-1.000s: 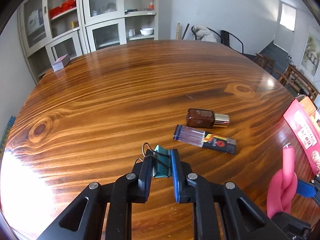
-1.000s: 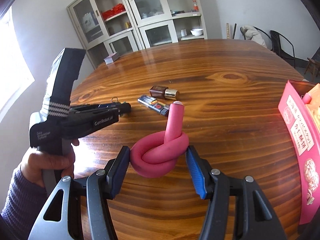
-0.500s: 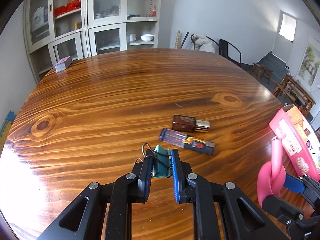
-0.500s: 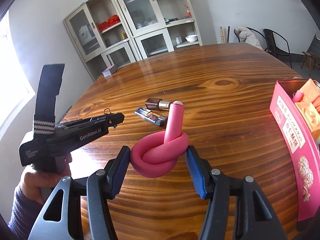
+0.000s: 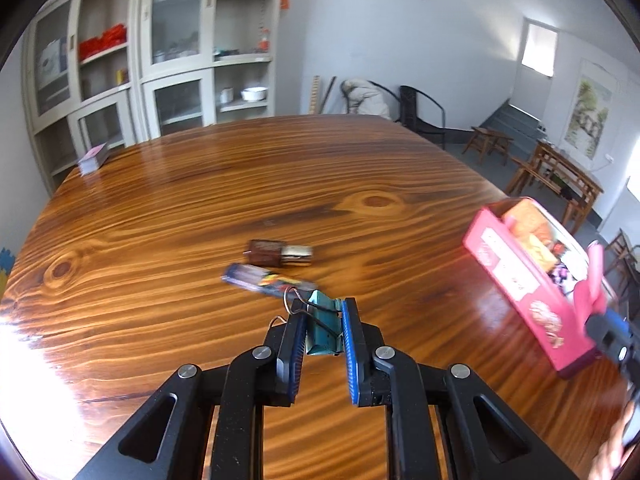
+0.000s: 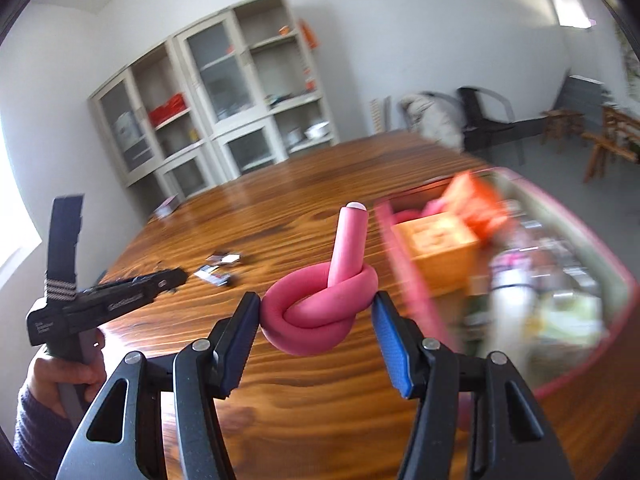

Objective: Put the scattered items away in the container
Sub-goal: 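Carry the teal clip and pink knot over the tray with both tools, then open both tools to drop the clip and pink knot into the tray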

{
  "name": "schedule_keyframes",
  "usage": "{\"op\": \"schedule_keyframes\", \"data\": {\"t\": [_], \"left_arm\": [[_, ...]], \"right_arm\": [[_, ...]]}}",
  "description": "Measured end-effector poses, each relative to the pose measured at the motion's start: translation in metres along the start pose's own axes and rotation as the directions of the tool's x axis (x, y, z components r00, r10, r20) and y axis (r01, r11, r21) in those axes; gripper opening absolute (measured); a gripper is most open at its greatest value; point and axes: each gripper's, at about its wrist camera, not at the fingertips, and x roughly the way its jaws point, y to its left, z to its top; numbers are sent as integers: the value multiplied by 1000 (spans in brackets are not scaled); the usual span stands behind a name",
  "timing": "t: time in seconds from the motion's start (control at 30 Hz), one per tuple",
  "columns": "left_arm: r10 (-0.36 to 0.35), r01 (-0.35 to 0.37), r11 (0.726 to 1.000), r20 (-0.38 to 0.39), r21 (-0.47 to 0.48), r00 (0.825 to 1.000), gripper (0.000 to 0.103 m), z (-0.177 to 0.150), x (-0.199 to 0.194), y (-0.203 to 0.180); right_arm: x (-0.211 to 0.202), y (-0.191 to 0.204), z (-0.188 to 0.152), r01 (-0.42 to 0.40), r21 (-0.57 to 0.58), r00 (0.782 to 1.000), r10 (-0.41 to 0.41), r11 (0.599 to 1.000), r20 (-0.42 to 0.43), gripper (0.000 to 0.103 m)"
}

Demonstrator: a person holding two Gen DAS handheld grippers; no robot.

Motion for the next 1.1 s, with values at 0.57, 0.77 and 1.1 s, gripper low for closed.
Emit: {"op": "schedule_keyframes", "data": {"t": [0.57, 0.77, 1.1], "left_arm": [[-203, 198, 972, 25, 125, 979, 18, 24, -9, -138], [-259, 255, 954, 6, 154, 966, 18, 33, 1, -180], [-330, 332, 916, -48, 227, 943, 19, 32, 21, -238]], "right_arm": [[-30, -77, -4, 112, 22, 993, -112, 993, 21, 62], [-31, -80, -7, 130, -31, 991, -129, 991, 30, 64], [-44, -93, -14, 145, -32, 988, -144, 989, 48, 69]]}}
